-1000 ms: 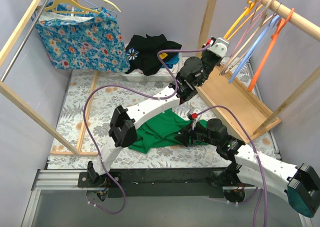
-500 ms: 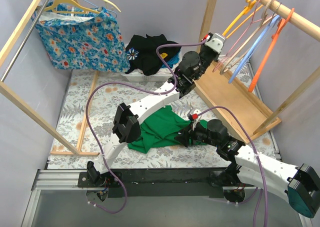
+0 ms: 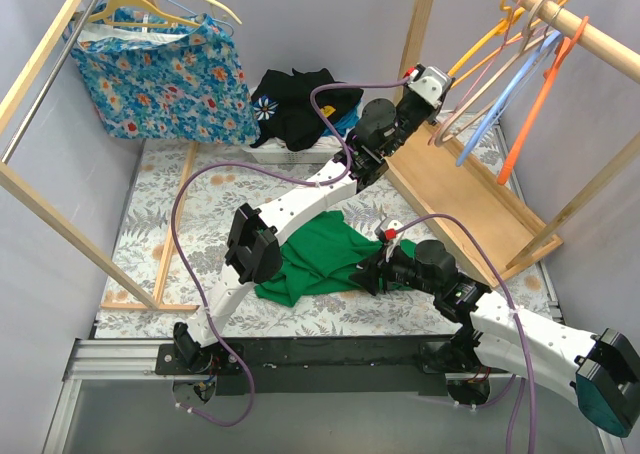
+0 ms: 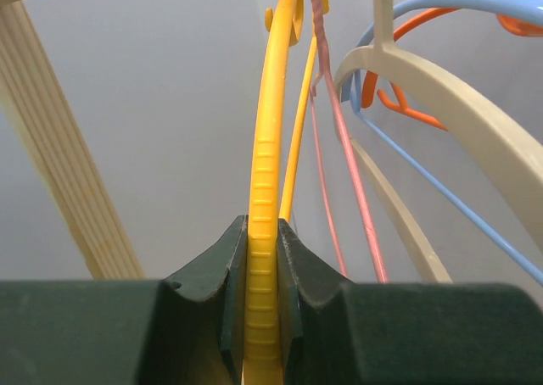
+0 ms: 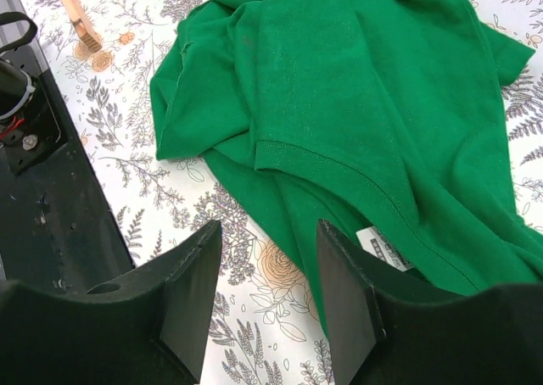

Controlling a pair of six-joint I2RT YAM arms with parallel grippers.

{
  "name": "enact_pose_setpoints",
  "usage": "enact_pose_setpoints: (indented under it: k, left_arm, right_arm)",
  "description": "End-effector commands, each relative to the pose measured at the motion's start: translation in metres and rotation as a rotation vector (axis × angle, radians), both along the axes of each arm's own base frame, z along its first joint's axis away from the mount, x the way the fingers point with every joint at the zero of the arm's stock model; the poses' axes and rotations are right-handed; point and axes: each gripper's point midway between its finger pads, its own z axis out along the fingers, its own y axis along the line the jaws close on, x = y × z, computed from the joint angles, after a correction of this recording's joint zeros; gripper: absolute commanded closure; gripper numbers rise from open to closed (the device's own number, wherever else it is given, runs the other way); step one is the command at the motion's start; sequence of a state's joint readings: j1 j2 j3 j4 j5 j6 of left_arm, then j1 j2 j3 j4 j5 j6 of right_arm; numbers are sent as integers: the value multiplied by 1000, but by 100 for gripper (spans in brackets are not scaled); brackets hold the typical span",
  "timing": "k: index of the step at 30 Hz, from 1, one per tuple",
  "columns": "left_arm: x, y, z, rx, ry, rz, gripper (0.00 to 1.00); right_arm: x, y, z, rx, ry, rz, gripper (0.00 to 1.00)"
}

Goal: Remove the t-shirt from the hanger
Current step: Place the hanger at the clothesline.

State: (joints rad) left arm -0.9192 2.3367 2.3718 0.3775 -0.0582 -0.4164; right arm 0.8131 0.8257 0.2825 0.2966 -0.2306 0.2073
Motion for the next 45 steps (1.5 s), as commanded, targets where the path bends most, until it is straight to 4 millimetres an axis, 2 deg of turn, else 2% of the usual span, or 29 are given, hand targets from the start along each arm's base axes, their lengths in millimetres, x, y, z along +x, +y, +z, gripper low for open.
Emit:
enact_pose_setpoints:
  k: [1,7,18,32,39,40,41,43,45]
  left_arm:
    - [-7,-5,6,-3,-20,-53,100]
    - [-7,-8,3,-11,-5,-63,100]
    - [5,-15,-20,1,37,-97,100]
    - [-5,-22,-2,-62,-31,-183,100]
    - [-7,-27,-8,-51,-42,-213,100]
    - [-7,-27,-9,-46,-39,-212,97]
    - [-7,-28,-11,-44,-35,-211,89]
    - [-7,-26,-12,-37,-32,-206,67]
    - [-7,-25,-10,-34,-36,-202,65]
  right_arm:
    - [3,4,14,44,-38,-6,44]
    - [3,2,15,46,-42,-11,44]
    - [1,3,23,63,-40,-3,44]
    - [1,2,27,60,-43,-12,45]
    - [1,1,30,61,-46,-13,45]
    - [1,1,30,61,-46,-13,45]
    - [2,1,29,59,-43,-15,45]
    - [2,1,29,59,-42,-15,45]
    - [2,2,27,55,-37,-12,45]
